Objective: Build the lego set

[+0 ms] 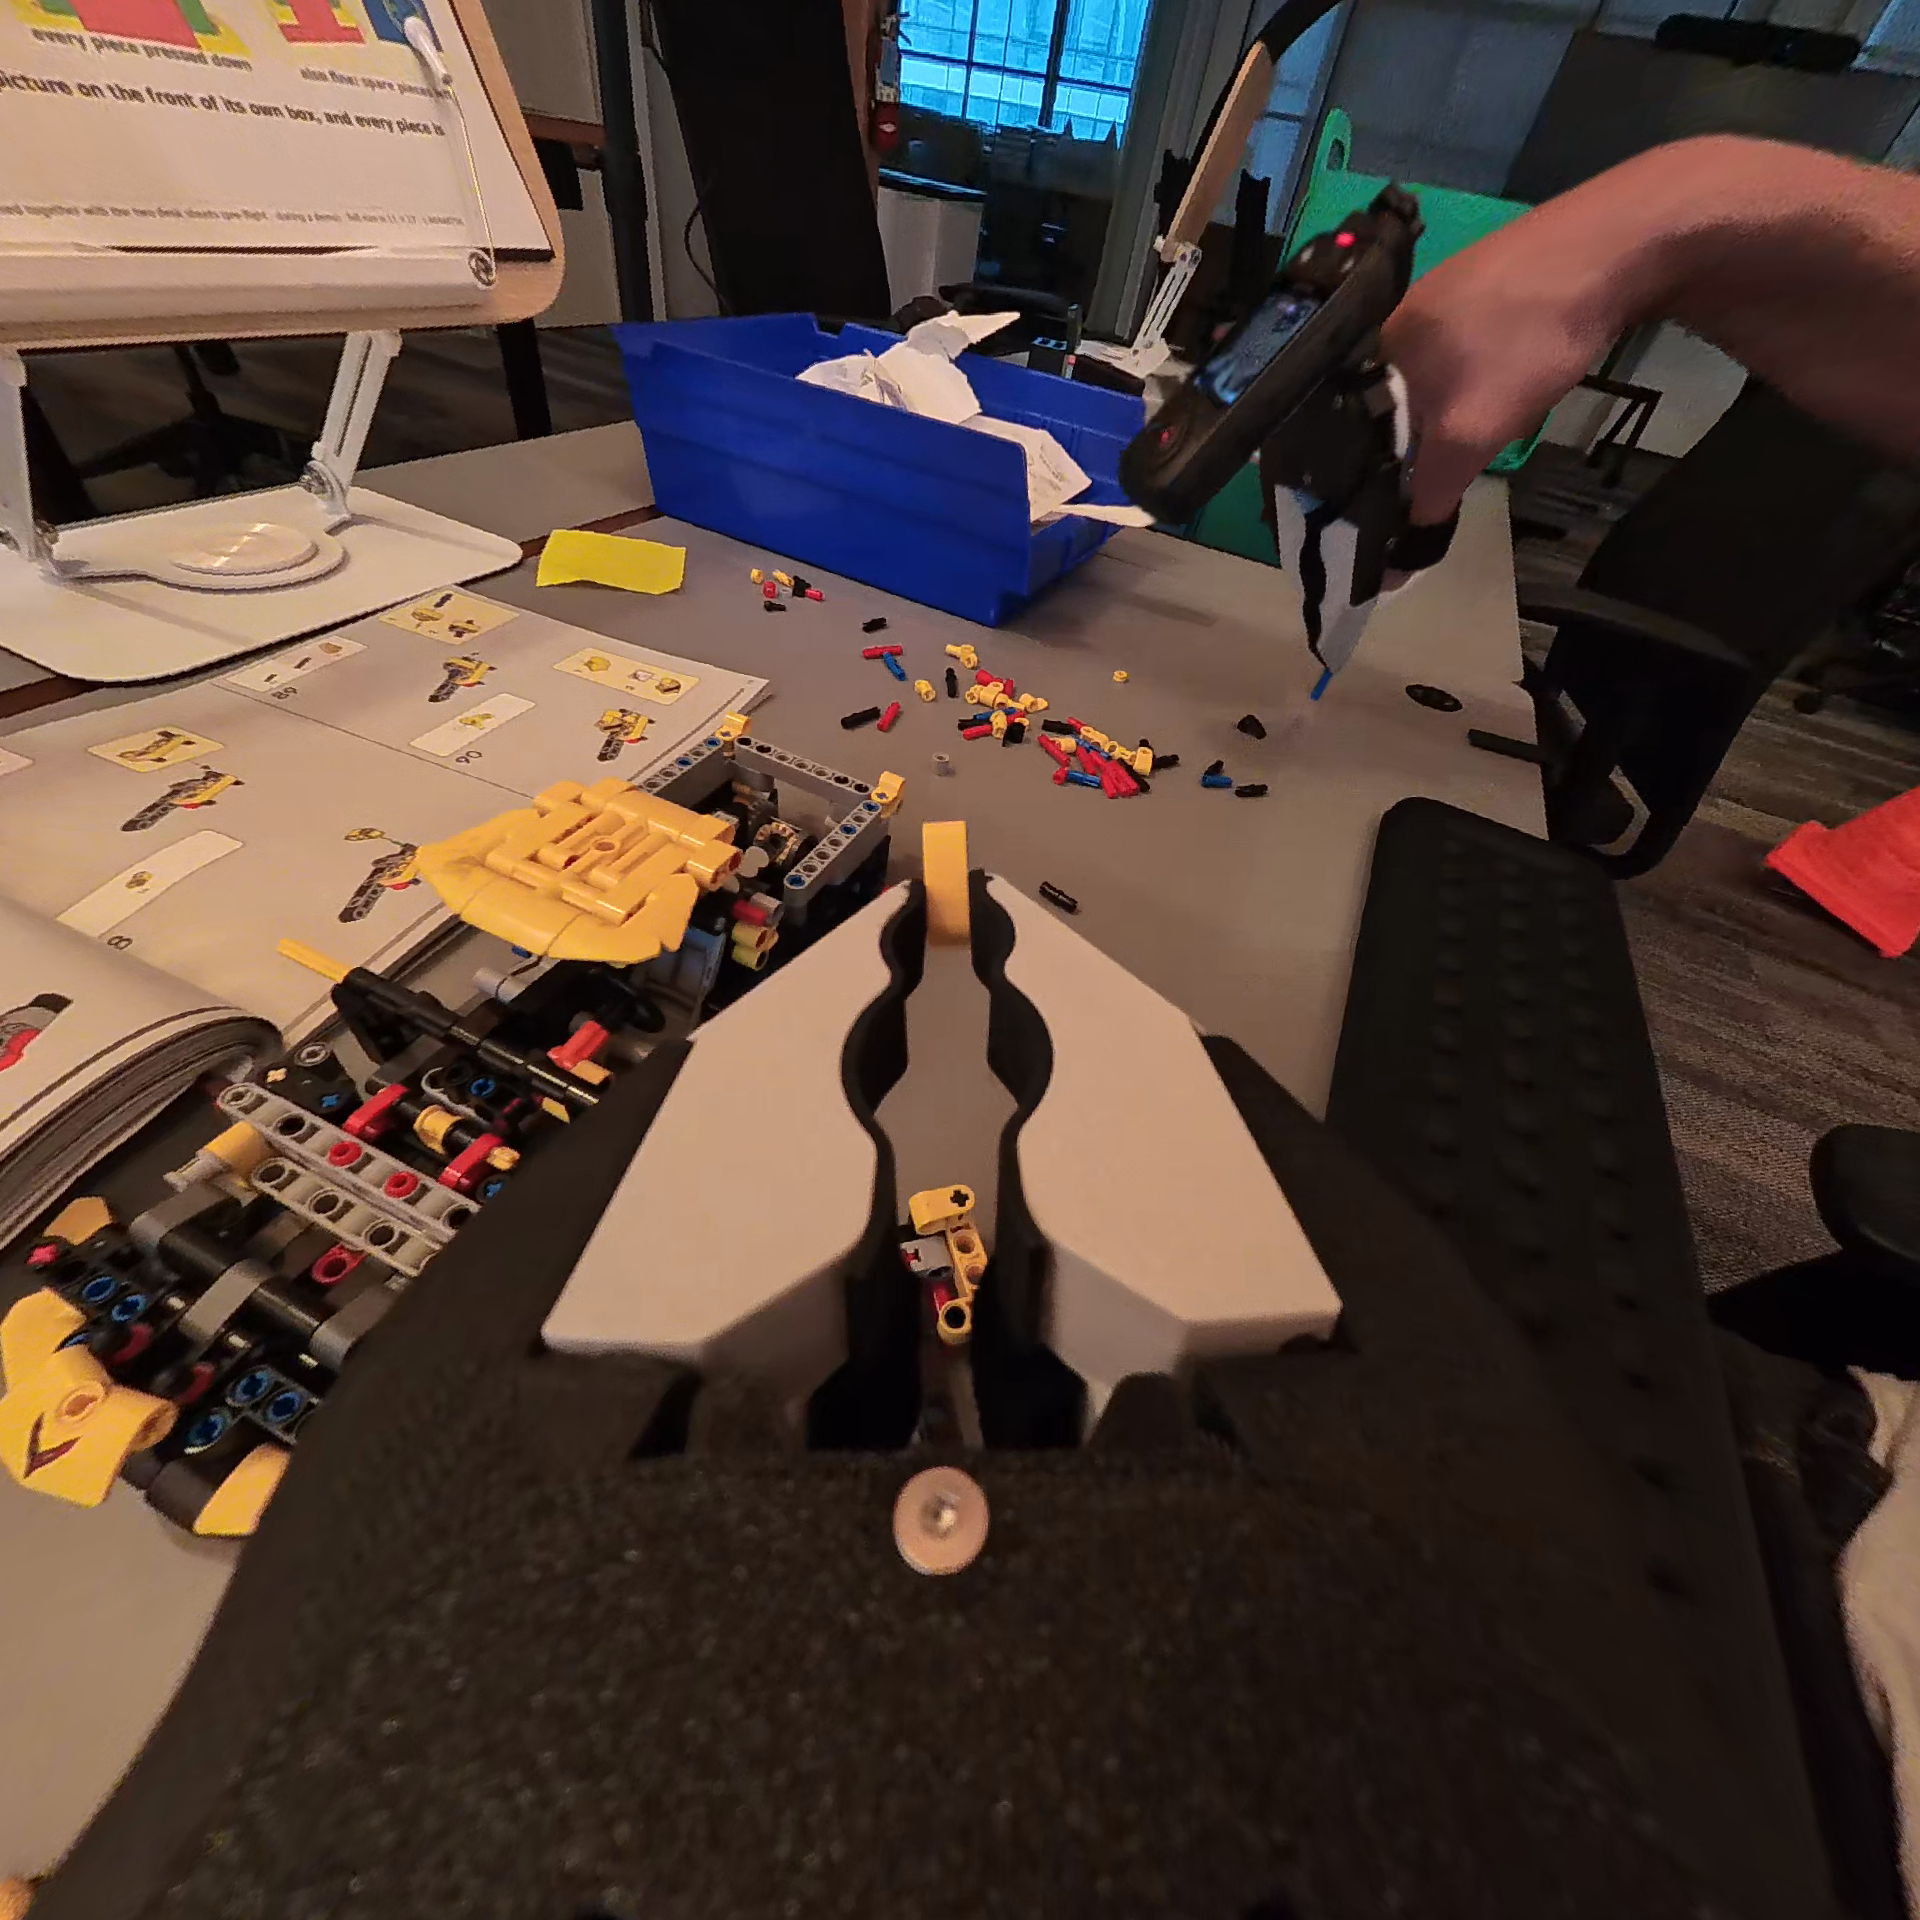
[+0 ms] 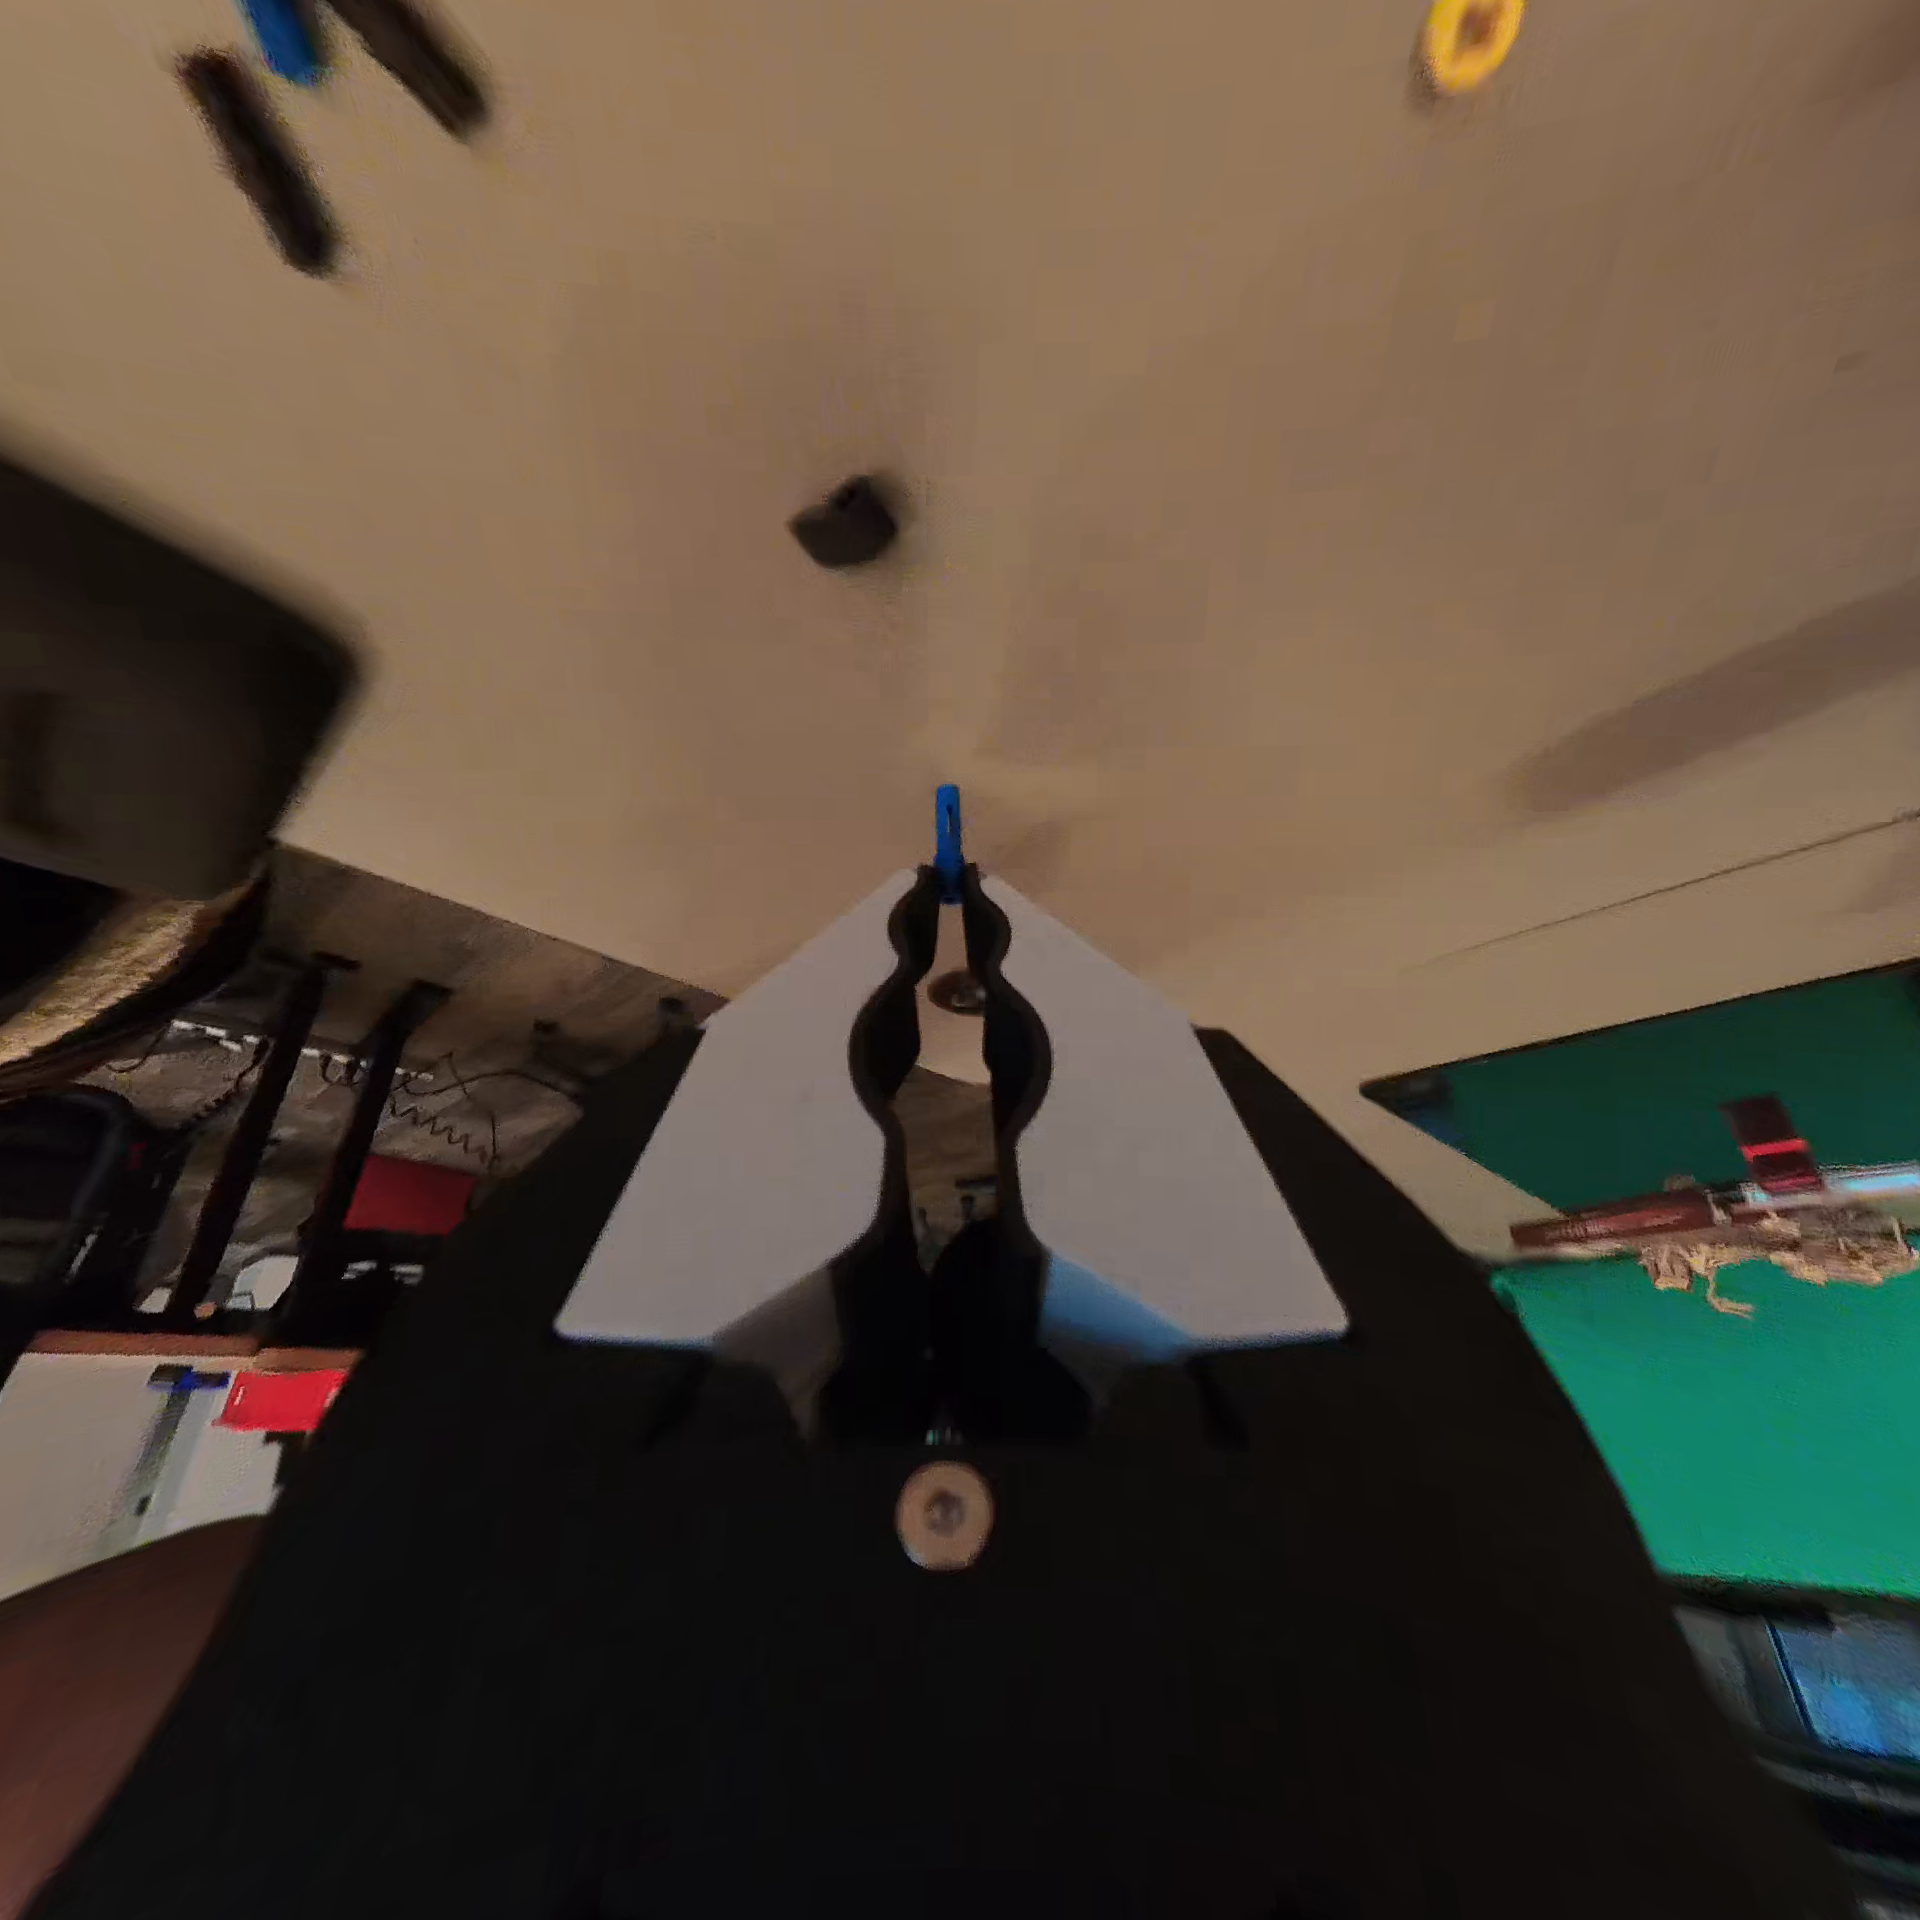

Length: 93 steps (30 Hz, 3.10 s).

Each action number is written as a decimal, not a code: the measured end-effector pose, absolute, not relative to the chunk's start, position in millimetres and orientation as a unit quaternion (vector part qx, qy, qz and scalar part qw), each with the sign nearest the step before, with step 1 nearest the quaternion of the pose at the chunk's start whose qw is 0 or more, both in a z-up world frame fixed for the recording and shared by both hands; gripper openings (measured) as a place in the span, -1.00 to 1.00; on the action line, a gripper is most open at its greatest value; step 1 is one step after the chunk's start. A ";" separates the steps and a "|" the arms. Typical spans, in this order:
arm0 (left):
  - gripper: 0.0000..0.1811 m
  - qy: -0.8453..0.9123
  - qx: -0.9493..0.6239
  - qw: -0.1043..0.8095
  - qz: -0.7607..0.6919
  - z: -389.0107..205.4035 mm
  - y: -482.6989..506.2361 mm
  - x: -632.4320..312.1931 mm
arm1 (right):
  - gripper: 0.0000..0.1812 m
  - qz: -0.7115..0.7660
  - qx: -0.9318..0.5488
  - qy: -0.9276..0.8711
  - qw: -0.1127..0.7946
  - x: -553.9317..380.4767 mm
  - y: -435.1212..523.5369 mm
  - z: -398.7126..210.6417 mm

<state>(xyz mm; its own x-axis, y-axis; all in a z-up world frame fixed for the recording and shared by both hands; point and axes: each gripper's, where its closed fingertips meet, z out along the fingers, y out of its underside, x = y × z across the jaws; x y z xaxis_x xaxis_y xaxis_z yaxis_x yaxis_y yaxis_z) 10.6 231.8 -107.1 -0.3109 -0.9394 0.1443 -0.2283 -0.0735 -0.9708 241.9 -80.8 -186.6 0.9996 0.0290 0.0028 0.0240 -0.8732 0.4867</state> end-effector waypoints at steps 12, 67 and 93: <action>-0.91 0.605 -0.492 0.325 -0.535 -112.2 231.9 11.8 | -0.96 0.028 0.946 0.019 0.323 247.6 -97.7 -195.6; -0.92 0.596 -0.499 0.318 -0.543 -113.5 235.8 14.8 | -0.95 -0.002 0.928 0.020 -0.371 191.5 8.4 -131.5; -0.92 0.414 -0.555 0.141 -0.708 -92.6 256.1 11.1 | -0.96 0.175 0.810 0.092 -0.552 0.8 246.1 -95.1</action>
<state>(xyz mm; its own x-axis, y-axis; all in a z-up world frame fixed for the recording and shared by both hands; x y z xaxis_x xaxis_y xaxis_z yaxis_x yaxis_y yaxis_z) 11.1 256.1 -92.6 -0.3448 -0.6582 0.6692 -0.2601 -0.6180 -0.7419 0.8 246.1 -95.1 0.9222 -0.0435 0.3844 0.3416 -0.3745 -0.8620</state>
